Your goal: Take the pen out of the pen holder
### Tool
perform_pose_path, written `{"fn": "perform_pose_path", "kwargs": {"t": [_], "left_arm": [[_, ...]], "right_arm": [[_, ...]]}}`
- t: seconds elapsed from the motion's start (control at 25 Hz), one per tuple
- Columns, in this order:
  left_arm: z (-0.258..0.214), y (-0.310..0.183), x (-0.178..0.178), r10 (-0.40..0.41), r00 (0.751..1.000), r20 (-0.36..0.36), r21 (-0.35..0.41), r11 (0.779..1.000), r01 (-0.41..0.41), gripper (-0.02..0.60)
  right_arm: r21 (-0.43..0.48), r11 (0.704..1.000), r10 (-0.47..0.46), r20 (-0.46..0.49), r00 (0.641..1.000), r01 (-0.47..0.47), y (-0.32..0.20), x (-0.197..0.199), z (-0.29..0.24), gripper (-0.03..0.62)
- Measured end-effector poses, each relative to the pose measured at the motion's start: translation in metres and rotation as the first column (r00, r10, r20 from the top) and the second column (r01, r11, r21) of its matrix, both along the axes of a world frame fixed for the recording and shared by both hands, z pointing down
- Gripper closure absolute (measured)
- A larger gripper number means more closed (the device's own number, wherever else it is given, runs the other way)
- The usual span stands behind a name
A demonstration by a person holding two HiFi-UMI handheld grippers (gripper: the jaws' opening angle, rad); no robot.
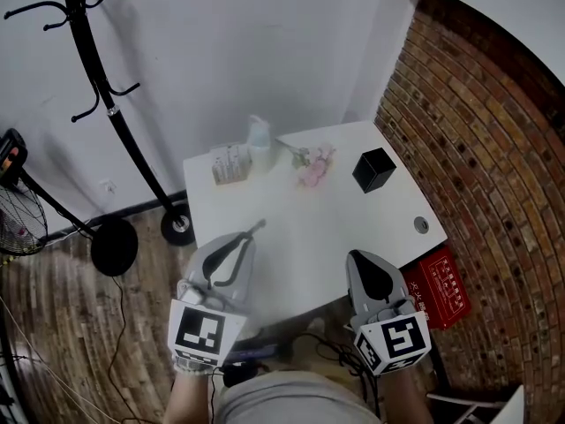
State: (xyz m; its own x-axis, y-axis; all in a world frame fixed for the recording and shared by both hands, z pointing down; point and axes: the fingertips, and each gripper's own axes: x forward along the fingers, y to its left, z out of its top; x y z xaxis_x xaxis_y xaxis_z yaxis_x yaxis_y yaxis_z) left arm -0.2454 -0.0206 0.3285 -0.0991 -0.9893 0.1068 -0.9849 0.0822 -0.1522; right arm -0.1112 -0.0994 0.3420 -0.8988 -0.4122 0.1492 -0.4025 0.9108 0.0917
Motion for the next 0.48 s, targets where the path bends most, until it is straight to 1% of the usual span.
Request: {"fn": "perform_pose_path", "kwargs": {"t": [0.12, 0.2, 0.36, 0.48], "left_arm": [[0.0013, 0.0001, 0.0011, -0.003, 1.0, -0.028, -0.004, 1.0, 0.003, 0.557], [0.0025, 0.0006, 0.0013, -0.002, 0.999, -0.034, -0.004, 1.0, 0.002, 0.557], [-0.0012, -0.0027, 0.0006, 0.016, 1.0, 0.007, 0.019, 1.0, -0.016, 0.557], [-0.0022, -0.0054, 0.0014, 0.017, 1.0, -0.004, 0.021, 1.0, -0.017, 0.557]], "right_arm": [[0.0, 1.0, 0.0, -0.002, 1.0, 0.0, 0.0014, 0.0009, 0.0004, 0.591], [0.001, 1.0, -0.002, -0.004, 1.0, 0.002, 0.0028, 0.0009, 0.0013, 0.591], [0.008, 1.0, -0.002, 0.004, 1.0, 0.002, 0.0028, -0.0001, -0.0008, 0.591], [0.015, 1.0, -0.001, 0.01, 1.0, 0.001, 0.0016, 0.0001, -0.0013, 0.591]]}}
